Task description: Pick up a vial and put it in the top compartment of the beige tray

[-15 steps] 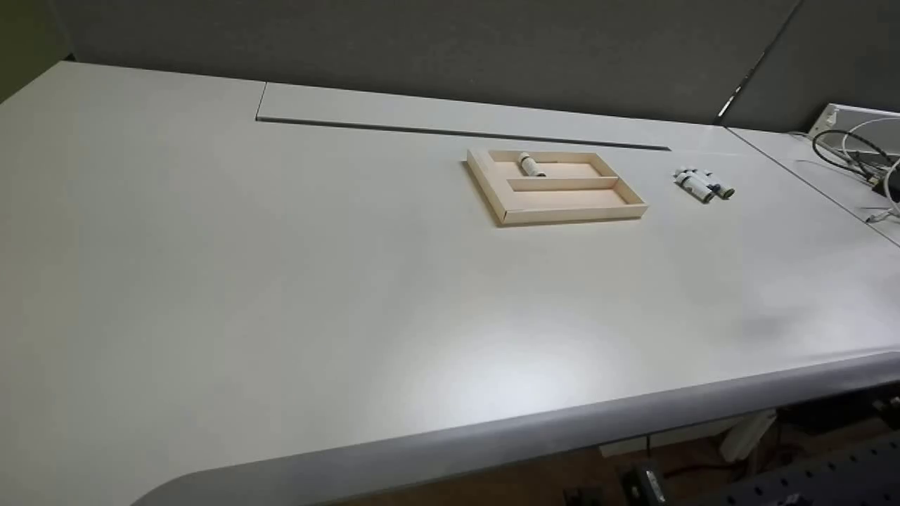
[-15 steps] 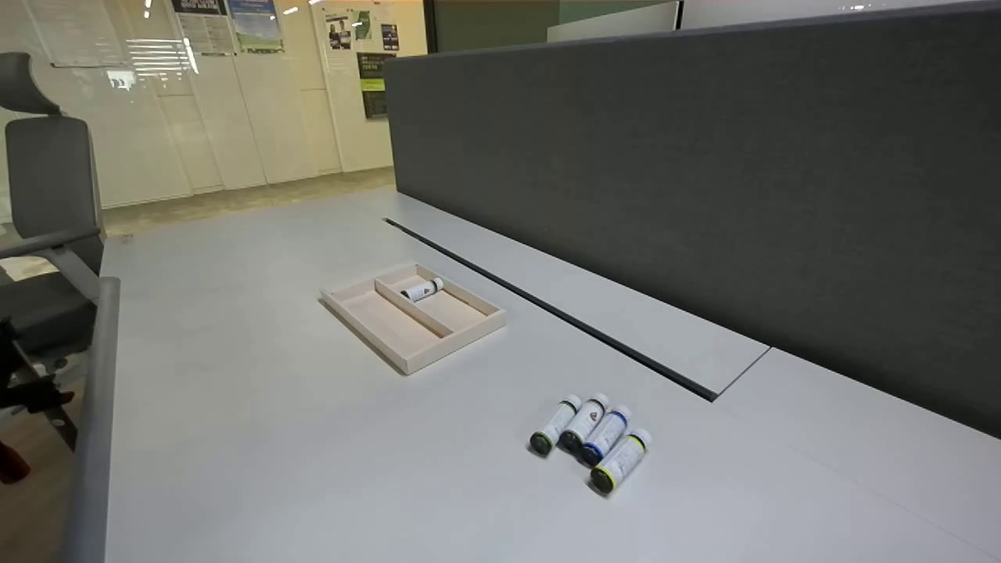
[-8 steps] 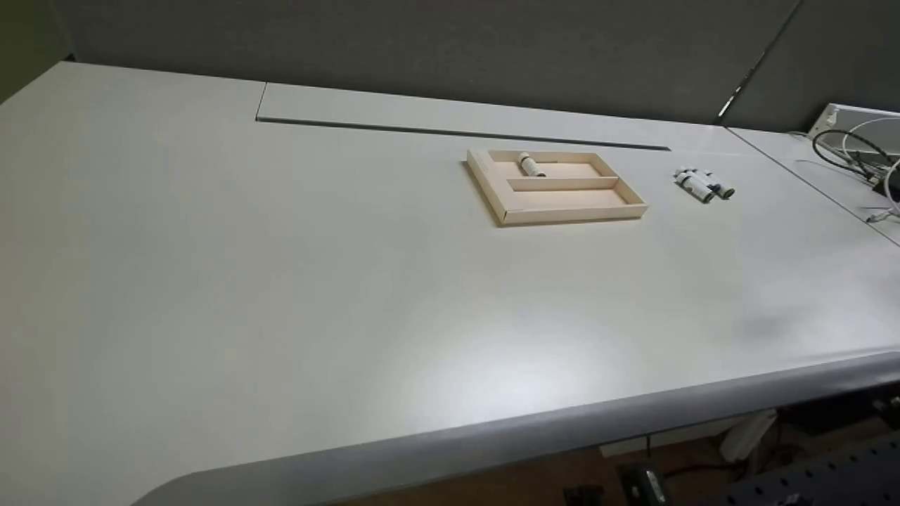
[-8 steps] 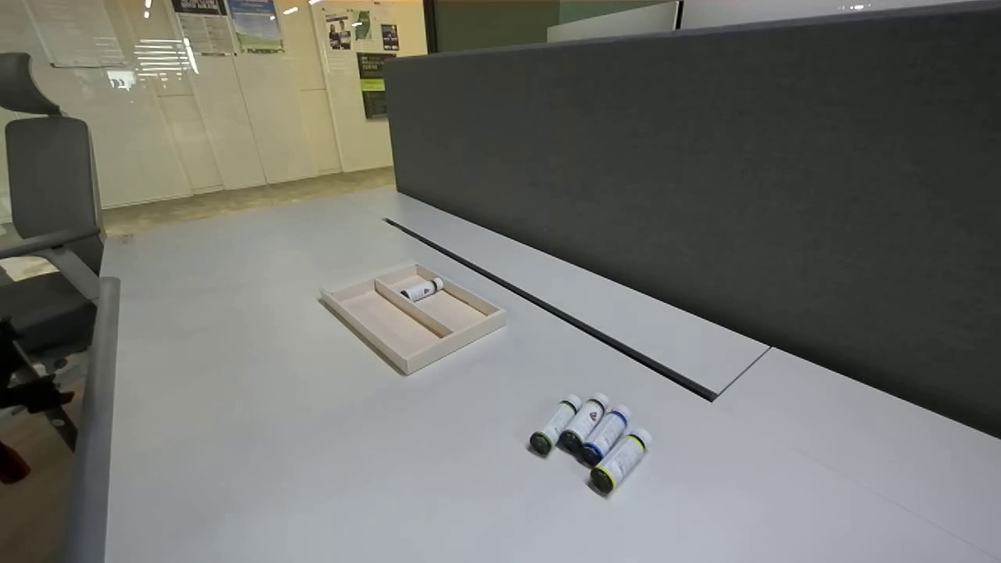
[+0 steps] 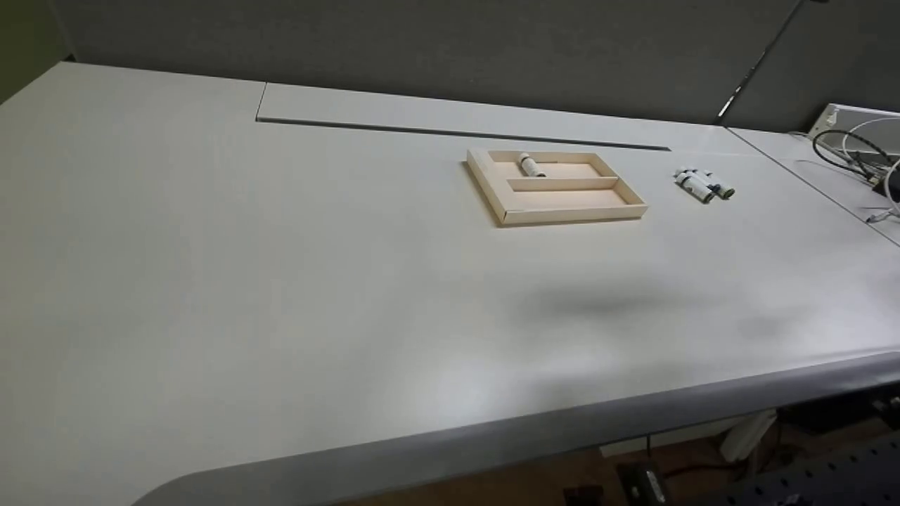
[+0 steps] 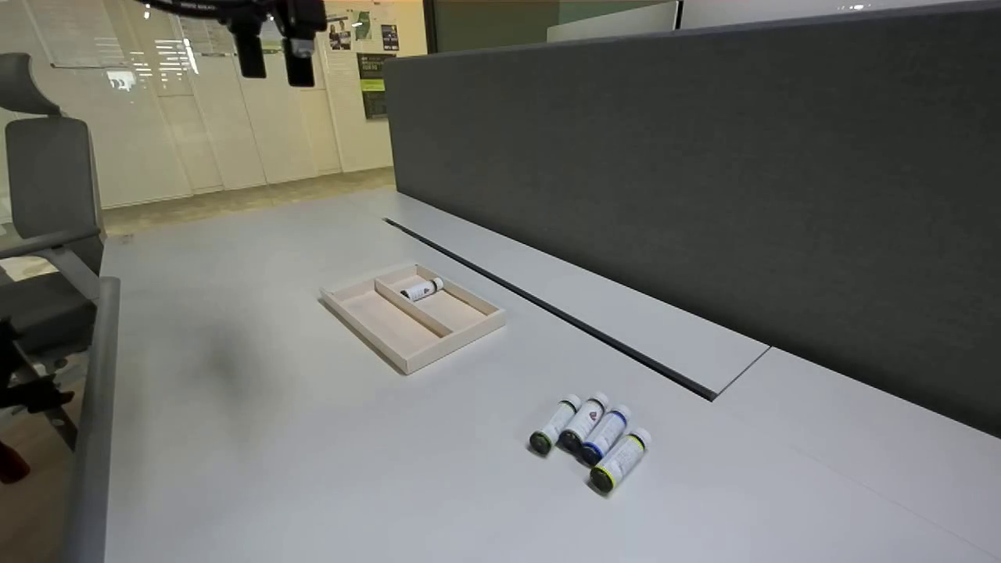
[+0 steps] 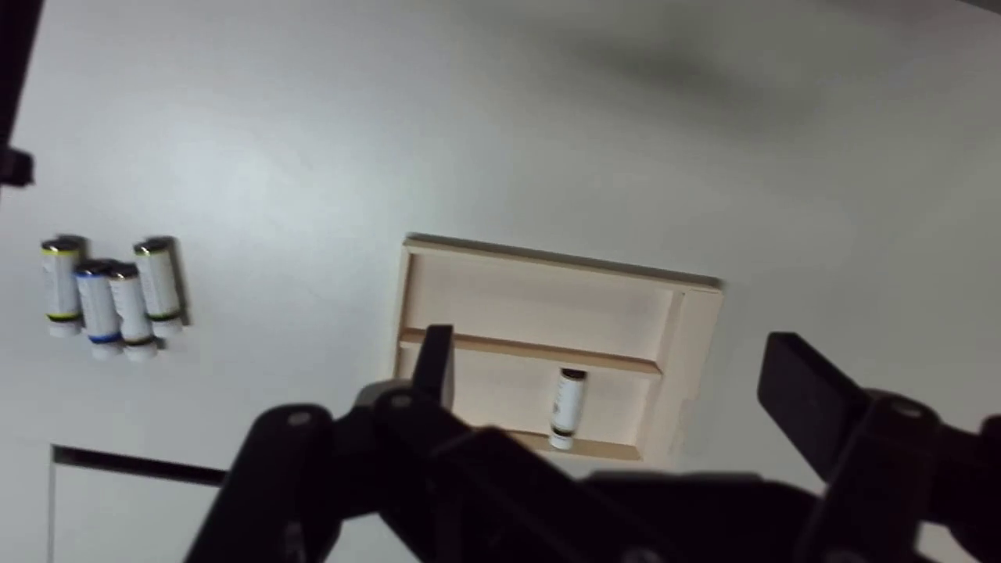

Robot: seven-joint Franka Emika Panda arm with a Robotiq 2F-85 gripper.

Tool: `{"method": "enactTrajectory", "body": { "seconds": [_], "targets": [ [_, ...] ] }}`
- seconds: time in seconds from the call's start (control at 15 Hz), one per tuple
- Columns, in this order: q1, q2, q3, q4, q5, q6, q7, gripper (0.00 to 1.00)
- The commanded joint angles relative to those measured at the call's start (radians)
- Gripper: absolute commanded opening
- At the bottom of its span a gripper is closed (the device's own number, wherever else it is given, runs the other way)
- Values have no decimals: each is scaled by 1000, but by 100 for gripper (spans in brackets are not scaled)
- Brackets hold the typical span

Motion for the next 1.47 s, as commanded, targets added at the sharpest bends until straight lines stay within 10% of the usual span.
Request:
{"method": "enactTrajectory", "body": {
  "seconds": [0.0, 0.6, 0.93, 1.4],
  "targets": [
    [-33, 41, 7, 48, -12, -33, 5, 100],
    [-42, 95, 11, 115, -23, -69, 26, 100],
    [-100, 264, -10, 245, 142, 169, 5, 100],
    [-182, 593, -11, 465, -76, 231, -73, 100]
  ]
}}
